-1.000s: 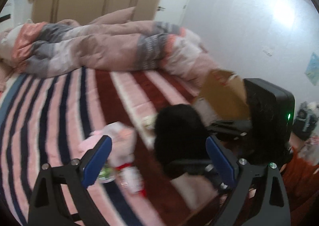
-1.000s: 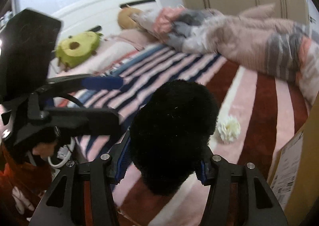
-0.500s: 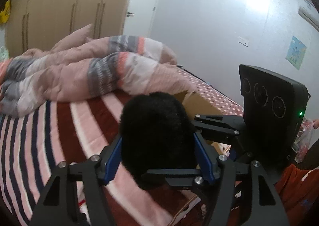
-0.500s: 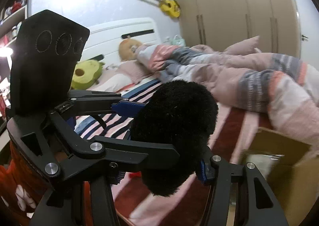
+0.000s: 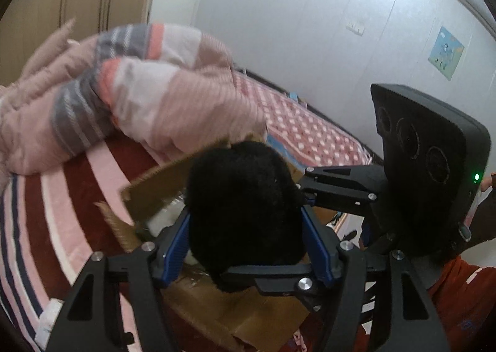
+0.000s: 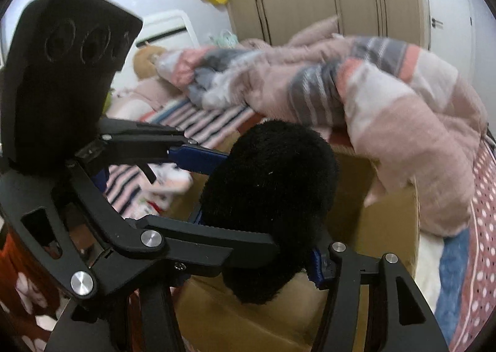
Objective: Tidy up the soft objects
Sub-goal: 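Lower the black ball into the box and open the right tool, then grasp the white flower with the right tool while the left tool grasps the pink pig, then drop the flower and pink pig into the box, opening both tools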
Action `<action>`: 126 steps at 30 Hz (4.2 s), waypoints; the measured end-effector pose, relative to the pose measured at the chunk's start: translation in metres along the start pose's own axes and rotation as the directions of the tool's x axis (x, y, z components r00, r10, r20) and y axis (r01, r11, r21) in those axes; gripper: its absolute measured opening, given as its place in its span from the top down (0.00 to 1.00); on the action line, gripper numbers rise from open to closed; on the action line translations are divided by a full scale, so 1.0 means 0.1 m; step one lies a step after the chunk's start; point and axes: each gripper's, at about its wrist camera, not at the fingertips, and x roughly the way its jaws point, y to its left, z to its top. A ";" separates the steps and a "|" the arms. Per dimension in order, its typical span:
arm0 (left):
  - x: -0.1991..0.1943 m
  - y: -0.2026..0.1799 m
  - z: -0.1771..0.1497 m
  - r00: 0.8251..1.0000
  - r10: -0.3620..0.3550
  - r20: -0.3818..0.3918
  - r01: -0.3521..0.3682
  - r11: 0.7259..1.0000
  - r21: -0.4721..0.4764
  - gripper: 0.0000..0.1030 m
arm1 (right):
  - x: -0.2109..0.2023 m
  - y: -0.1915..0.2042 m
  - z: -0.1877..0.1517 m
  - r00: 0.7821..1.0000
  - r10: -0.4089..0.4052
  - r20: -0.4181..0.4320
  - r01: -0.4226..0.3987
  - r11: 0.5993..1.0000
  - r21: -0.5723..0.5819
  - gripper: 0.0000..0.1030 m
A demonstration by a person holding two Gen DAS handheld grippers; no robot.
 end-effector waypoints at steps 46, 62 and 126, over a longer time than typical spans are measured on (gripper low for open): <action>-1.20 2.61 -2.57 0.917 0.398 0.002 -0.365 0.842 -0.398 0.09 | 2.45 1.24 -0.11 0.966 -0.222 -0.133 0.223 0.975 -0.005 0.40; -0.91 2.71 -2.44 0.956 0.291 0.025 -0.251 0.863 -0.438 0.53 | 2.58 1.21 -0.07 0.973 -0.201 -0.112 0.201 0.980 -0.017 0.84; -1.75 0.49 -0.87 0.905 0.283 0.318 -0.247 0.958 -0.148 0.56 | -0.13 1.14 0.11 0.961 -0.183 0.207 0.210 0.971 -0.116 0.84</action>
